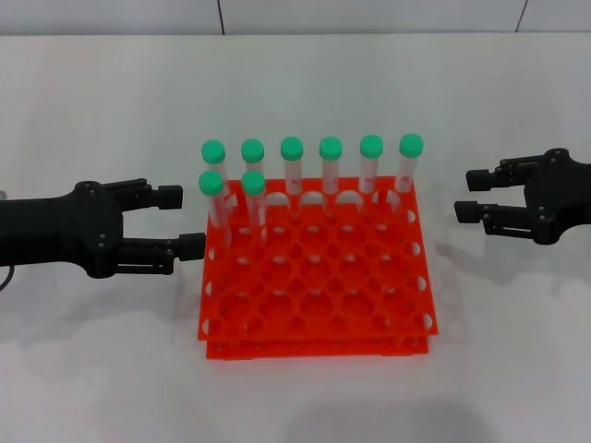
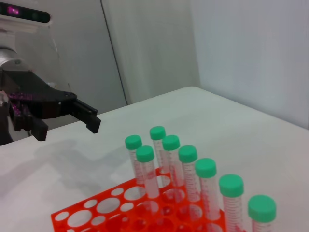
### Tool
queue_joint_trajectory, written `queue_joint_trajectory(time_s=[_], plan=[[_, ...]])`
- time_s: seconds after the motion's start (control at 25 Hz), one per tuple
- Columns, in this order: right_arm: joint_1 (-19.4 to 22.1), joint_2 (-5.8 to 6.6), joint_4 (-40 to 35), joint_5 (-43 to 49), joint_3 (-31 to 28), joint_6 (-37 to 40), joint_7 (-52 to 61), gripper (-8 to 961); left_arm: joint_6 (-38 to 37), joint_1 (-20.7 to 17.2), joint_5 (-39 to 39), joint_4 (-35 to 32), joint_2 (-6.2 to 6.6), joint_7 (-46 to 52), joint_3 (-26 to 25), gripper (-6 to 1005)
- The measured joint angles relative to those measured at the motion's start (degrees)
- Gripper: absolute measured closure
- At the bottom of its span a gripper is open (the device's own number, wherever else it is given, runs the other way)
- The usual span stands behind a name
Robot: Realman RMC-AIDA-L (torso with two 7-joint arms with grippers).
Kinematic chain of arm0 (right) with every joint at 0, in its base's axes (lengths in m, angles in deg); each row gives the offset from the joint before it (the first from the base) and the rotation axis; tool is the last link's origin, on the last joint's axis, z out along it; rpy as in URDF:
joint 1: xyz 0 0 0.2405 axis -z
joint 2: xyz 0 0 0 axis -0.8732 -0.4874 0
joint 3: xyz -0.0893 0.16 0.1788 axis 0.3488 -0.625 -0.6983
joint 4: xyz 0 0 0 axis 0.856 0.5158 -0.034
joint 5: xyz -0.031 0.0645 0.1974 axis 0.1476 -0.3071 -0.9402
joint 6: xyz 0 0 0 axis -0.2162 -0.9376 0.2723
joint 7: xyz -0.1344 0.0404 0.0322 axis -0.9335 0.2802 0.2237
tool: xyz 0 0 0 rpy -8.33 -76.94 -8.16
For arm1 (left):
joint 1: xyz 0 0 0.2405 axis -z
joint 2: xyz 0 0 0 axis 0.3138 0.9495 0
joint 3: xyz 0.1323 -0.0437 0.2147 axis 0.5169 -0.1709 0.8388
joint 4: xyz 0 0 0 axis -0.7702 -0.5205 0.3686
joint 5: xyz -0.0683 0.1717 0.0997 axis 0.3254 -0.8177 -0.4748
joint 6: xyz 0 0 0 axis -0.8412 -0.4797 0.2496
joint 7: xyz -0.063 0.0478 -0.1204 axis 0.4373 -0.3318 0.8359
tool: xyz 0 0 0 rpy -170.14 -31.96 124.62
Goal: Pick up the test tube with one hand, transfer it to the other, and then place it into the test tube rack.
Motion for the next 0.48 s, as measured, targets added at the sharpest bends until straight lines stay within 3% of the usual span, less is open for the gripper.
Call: queue_joint_trajectory(time_s=[0.48], plan=[[0.02, -1.06, 0.0, 0.08, -0.29, 1.4, 0.13, 500, -0.05, -0.32, -0.07, 0.0, 0.12, -0.13, -0.07, 109]])
